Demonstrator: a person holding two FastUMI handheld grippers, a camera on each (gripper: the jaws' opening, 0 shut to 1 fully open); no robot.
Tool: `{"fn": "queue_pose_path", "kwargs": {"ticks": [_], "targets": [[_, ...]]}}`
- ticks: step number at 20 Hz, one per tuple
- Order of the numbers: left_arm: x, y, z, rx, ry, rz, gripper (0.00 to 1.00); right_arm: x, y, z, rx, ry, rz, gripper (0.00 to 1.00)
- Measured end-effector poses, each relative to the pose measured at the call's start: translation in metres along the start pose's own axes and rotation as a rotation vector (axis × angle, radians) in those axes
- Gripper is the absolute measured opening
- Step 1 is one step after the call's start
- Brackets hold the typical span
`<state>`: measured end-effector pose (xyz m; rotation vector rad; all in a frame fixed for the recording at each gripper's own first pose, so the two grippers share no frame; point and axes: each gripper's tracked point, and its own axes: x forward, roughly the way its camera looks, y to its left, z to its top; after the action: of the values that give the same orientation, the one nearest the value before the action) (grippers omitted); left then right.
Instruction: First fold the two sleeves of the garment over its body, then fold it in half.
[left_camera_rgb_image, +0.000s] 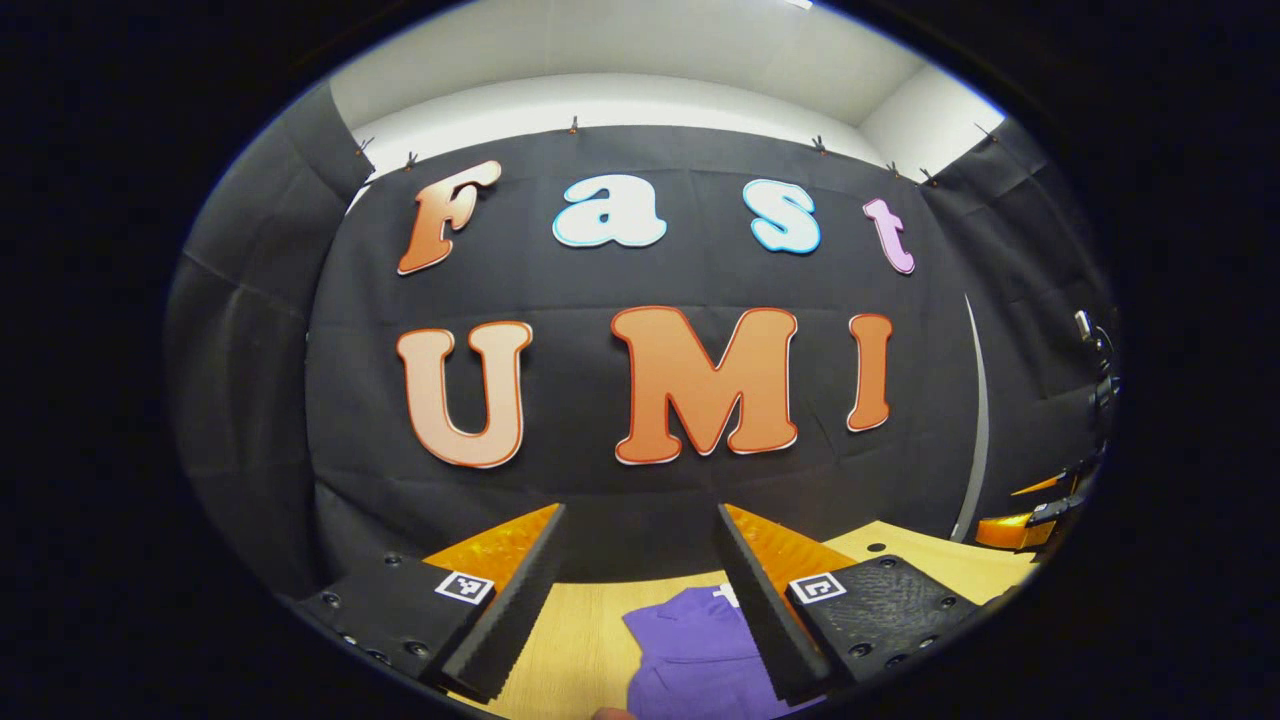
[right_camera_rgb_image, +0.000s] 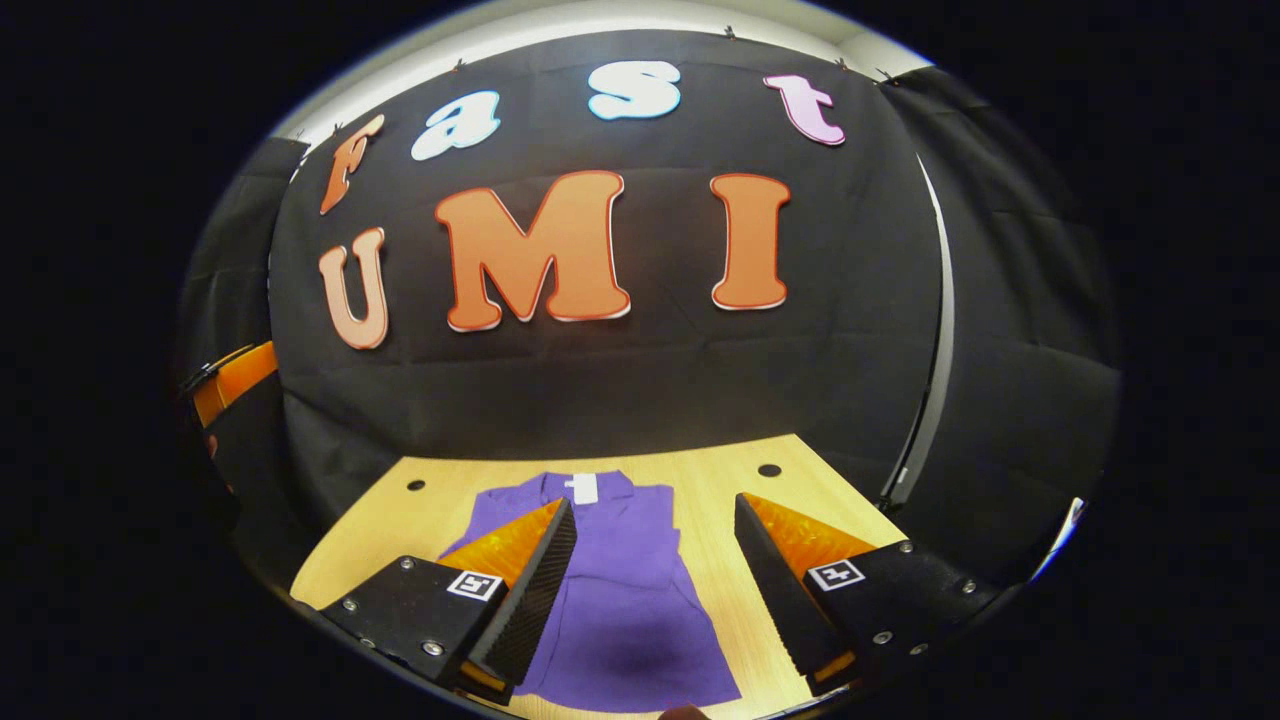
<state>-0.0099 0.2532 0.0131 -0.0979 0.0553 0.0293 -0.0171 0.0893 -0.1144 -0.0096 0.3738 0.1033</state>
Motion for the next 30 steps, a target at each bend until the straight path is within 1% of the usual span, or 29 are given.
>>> {"fn": "queue_pose_path", "kwargs": {"ticks": [2, 5, 8, 10, 11, 13, 17, 19, 20, 22, 26, 29, 30], "targets": [[-0.011, 0.004, -0.021, 0.020, 0.029, -0.004, 0.92, -0.006, -0.002, -0.014, -0.026, 0.034, -0.008, 0.95], [-0.020, 0.005, -0.068, 0.045, 0.131, 0.003, 0.92, -0.009, -0.005, -0.043, -0.047, 0.120, -0.001, 0.95], [-0.032, 0.009, -0.120, 0.040, 0.255, 0.012, 0.92, -0.008, -0.007, -0.080, -0.038, 0.218, 0.015, 0.95], [-0.040, 0.013, -0.157, 0.033, 0.349, 0.029, 0.93, -0.007, -0.012, -0.111, -0.037, 0.298, 0.012, 0.95], [-0.042, 0.009, -0.176, 0.024, 0.404, 0.020, 0.95, -0.006, -0.014, -0.127, -0.033, 0.346, 0.016, 0.95], [-0.050, 0.002, -0.215, 0.009, 0.513, 0.019, 0.95, -0.009, -0.018, -0.157, -0.010, 0.428, 0.019, 0.96], [-0.070, -0.019, -0.283, -0.034, 0.728, -0.017, 0.96, -0.012, -0.029, -0.212, 0.002, 0.585, 0.012, 0.96], [-0.087, -0.027, -0.316, -0.059, 0.862, -0.036, 0.96, -0.005, -0.027, -0.231, -0.010, 0.645, 0.022, 0.96], [-0.092, -0.028, -0.331, -0.062, 0.904, -0.036, 0.96, -0.002, -0.028, -0.240, -0.017, 0.667, 0.025, 0.96], [-0.095, -0.026, -0.353, -0.062, 0.987, -0.033, 0.97, -0.003, -0.034, -0.256, -0.026, 0.718, 0.030, 0.96], [-0.102, -0.023, -0.402, -0.083, 1.124, -0.030, 0.97, -0.005, -0.040, -0.284, 0.003, 0.821, 0.041, 0.96], [-0.100, -0.025, -0.419, -0.101, 1.207, -0.026, 0.97, -0.006, -0.051, -0.298, -0.027, 0.881, 0.022, 0.97], [-0.098, -0.027, -0.424, -0.107, 1.227, -0.032, 0.97, -0.006, -0.051, -0.303, -0.030, 0.901, 0.028, 0.97]]}}
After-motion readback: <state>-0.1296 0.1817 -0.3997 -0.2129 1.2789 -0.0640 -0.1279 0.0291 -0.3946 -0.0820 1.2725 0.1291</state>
